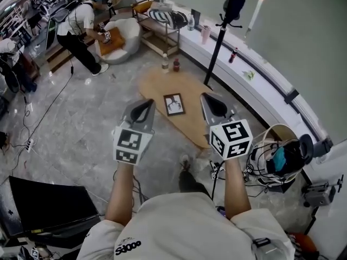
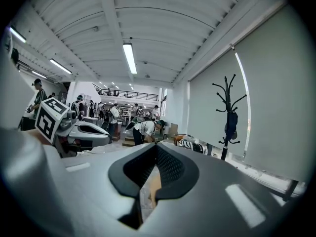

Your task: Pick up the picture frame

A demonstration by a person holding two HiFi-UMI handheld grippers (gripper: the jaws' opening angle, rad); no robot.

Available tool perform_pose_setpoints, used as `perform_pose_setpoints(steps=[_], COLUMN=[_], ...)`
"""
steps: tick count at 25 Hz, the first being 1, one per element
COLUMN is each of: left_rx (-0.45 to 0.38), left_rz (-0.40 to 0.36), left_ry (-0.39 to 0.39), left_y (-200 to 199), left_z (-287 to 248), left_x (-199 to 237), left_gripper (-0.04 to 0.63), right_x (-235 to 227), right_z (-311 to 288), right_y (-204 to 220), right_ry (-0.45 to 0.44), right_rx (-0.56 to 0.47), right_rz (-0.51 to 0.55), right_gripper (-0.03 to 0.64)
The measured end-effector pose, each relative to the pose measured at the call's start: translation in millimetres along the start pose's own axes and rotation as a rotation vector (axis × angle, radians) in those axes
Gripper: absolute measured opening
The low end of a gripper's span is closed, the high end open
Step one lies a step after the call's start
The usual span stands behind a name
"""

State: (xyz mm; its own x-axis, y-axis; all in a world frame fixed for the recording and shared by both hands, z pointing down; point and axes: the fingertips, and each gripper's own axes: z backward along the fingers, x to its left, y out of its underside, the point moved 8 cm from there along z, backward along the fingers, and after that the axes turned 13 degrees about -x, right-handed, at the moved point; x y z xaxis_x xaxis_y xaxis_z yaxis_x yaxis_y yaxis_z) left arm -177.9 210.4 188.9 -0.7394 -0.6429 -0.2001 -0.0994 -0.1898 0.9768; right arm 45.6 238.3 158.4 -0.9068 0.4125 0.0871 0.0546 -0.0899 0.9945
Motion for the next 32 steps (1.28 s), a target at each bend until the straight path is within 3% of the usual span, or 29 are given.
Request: perform_pose_setpoints(steps=[20,32], left_rx=[0.037,0.091], left_rz=[-0.001,0.013], left_ry=[-0.053,-0.080], left_y=[24.7,51.0], left_z=[-204.9,-289.4], left_x=[72.4,86.3], left_gripper=[0.009,0.009], right_x=[-162.5,-229.9], right_z=[-160.5,-218.5], right_y=[15.7,46.2], right_ry=[-0.068,-0.126], right_rx=[-0.019,0.029], right_rz=[0.010,0.029], right_gripper=[0.003,0.003])
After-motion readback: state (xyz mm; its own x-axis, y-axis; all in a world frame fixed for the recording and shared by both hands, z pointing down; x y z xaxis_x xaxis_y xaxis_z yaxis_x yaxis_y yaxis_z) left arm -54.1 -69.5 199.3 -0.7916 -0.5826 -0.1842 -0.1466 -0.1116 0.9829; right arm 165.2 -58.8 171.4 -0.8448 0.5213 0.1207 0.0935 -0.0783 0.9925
